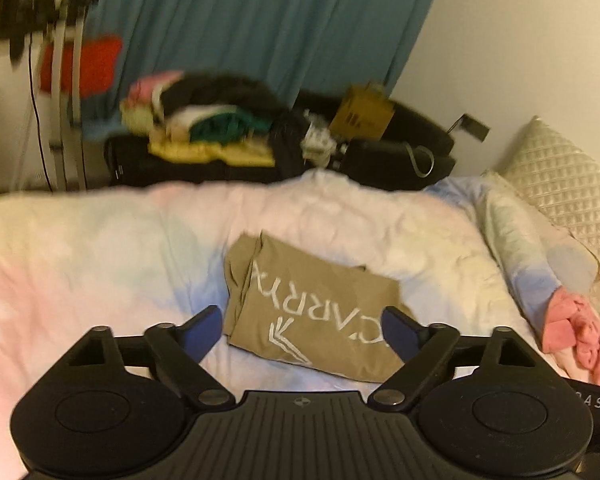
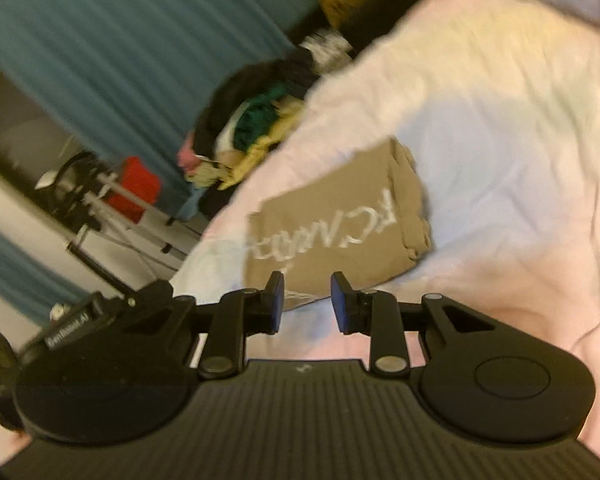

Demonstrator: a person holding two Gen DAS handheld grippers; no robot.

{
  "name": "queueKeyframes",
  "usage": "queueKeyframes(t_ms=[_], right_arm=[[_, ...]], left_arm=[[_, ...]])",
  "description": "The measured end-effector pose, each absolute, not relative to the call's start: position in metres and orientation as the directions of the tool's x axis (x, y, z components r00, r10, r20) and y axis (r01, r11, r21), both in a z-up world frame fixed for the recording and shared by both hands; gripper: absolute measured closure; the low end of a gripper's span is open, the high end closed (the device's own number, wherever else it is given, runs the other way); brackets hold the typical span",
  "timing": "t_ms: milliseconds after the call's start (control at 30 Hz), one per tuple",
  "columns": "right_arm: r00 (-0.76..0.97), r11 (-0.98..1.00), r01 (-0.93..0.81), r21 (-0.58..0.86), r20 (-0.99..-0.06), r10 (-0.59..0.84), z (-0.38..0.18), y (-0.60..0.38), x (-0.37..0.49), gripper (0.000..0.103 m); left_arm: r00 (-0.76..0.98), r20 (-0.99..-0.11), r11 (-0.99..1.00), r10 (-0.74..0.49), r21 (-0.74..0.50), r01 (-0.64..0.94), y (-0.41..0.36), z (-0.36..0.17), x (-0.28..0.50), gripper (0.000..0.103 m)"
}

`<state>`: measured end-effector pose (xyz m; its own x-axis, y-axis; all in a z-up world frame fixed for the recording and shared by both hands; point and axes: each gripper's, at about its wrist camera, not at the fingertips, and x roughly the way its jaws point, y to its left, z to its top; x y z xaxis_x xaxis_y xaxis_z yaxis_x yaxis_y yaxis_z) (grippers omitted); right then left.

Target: Fold clothes

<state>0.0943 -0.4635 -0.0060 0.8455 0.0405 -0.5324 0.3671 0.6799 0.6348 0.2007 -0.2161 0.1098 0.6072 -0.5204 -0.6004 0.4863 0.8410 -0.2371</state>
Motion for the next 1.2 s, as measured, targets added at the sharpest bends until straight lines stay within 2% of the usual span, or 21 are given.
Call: queueKeyframes(t_ms=[67, 100, 133, 200, 233, 400, 567, 733, 1000, 1200], right_arm=[[0.86, 0.725, 0.334, 0.602, -0.51, 0.028, 0.015, -0.454, 0.074, 0.068], [0.868, 0.746, 0.315, 0.587, -0.495, 0.023, 0.024, -0.448, 0.064, 0.055], [0.878, 0.766, 0.294, 0.572, -0.477, 0.02, 0.034, -0.441, 0.055, 0.037], [0.898, 0.805, 0.257, 0.534, -0.439, 0.004, 0.051, -0.427, 0.033, 0.022], [0.908, 0.823, 0.241, 0.515, -0.419, -0.004, 0.058, -0.42, 0.021, 0.019], [0.938, 0.865, 0.176, 0.47, -0.346, -0.003, 0.082, -0.389, -0.025, 0.019], [0.954, 0.897, 0.156, 0.414, -0.299, -0.028, 0.08, -0.362, -0.055, 0.018], [0.964, 0.924, 0.155, 0.35, -0.258, -0.064, 0.063, -0.339, -0.072, 0.017], [0.956, 0.956, 0.21, 0.205, -0.25, -0.156, 0.016, -0.313, -0.063, 0.017], [0.944, 0.939, 0.265, 0.219, -0.259, -0.207, -0.011, -0.316, -0.053, 0.017]], left_arm=[[0.632, -0.572, 0.837, -0.523, -0.207, 0.506, -0.206, 0.132, 0.173, 0.008], [0.646, -0.553, 0.836, -0.526, -0.194, 0.514, -0.2, 0.142, 0.159, 0.005], [0.658, -0.537, 0.834, -0.529, -0.184, 0.52, -0.195, 0.15, 0.146, 0.001], [0.674, -0.502, 0.827, -0.542, -0.174, 0.535, -0.181, 0.166, 0.119, 0.0], [0.685, -0.483, 0.825, -0.545, -0.165, 0.54, -0.174, 0.172, 0.107, 0.0], [0.759, -0.388, 0.84, -0.523, -0.079, 0.537, -0.142, 0.193, 0.049, 0.0], [0.782, -0.328, 0.835, -0.531, -0.046, 0.548, -0.114, 0.193, 0.005, 0.0], [0.795, -0.3, 0.836, -0.528, -0.019, 0.548, -0.099, 0.171, -0.016, 0.0], [0.812, -0.291, 0.854, -0.505, -0.036, 0.518, -0.083, 0.112, -0.019, 0.0], [0.814, -0.311, 0.862, -0.491, -0.037, 0.506, -0.075, 0.082, -0.009, 0.0]])
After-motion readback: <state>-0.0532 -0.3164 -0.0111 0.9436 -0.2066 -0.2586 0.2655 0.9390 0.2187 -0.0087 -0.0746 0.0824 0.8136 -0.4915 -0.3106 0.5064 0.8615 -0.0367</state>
